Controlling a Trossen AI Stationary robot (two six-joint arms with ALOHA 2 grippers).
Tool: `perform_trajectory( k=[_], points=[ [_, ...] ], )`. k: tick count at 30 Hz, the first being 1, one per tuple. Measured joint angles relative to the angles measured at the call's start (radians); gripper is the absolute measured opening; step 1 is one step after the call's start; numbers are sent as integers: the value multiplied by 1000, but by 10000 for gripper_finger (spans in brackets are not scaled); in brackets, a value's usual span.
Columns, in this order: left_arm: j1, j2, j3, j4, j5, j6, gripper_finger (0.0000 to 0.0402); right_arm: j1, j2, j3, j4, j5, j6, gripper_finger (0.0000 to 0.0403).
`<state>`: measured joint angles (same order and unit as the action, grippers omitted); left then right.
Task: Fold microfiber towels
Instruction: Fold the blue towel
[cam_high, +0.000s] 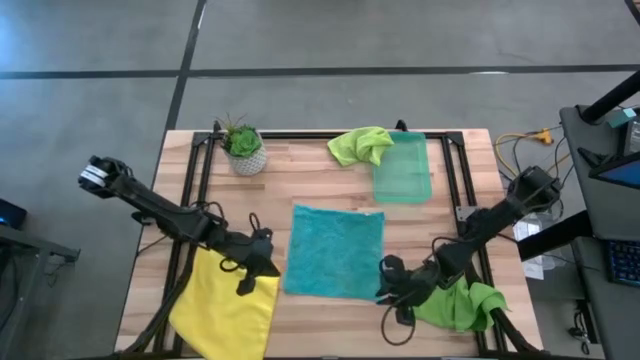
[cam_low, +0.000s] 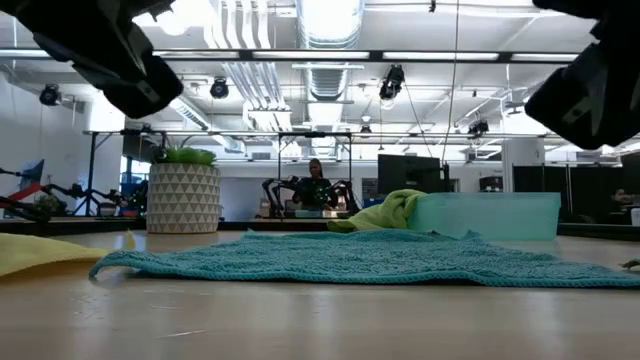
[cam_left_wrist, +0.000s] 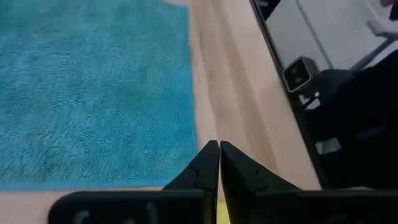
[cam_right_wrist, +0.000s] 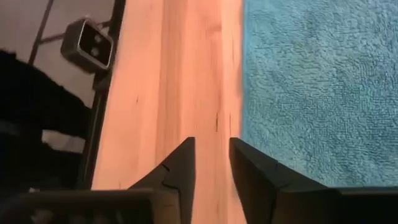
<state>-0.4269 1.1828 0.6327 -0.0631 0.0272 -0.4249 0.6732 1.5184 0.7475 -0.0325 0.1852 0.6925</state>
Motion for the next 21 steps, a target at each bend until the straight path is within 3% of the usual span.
perform_trajectory(
  k=[4, 10, 15, 21],
  points=[
    [0, 82, 1, 10, 24, 77, 24, 5, 16, 0, 9, 10, 32, 148],
    [-1, 216, 5, 85, 28, 216, 121, 10, 35, 0, 10, 28, -17, 211],
    [-3, 320, 32, 90, 56, 257, 189, 10, 49, 0, 15, 28, -29, 217],
    [-17, 421, 53, 109, 68, 280, 209, 9, 49, 0, 14, 29, -27, 205]
  ],
)
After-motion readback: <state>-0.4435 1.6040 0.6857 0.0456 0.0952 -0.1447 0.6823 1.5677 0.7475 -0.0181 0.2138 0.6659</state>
